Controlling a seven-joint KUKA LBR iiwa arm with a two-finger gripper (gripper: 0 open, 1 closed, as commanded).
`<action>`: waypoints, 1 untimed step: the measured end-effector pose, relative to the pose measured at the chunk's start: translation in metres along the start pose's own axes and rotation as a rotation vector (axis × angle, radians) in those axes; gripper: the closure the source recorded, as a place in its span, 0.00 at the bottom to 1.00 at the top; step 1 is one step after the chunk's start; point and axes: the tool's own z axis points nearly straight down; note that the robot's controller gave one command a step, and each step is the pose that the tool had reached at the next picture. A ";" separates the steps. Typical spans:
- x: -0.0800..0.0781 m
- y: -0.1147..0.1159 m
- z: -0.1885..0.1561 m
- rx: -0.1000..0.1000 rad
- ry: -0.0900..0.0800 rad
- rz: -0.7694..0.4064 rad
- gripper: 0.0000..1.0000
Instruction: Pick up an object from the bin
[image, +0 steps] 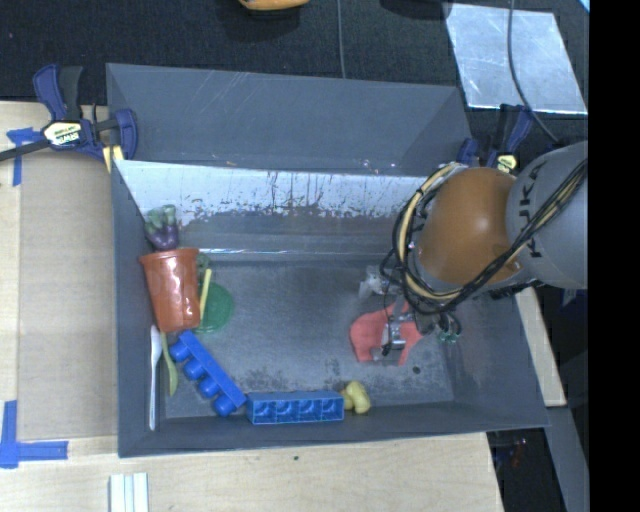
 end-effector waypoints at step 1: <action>0.000 0.000 0.000 0.000 -0.001 0.001 1.00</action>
Offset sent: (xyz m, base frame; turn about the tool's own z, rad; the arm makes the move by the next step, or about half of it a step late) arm 0.0000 0.0000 0.0000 0.0000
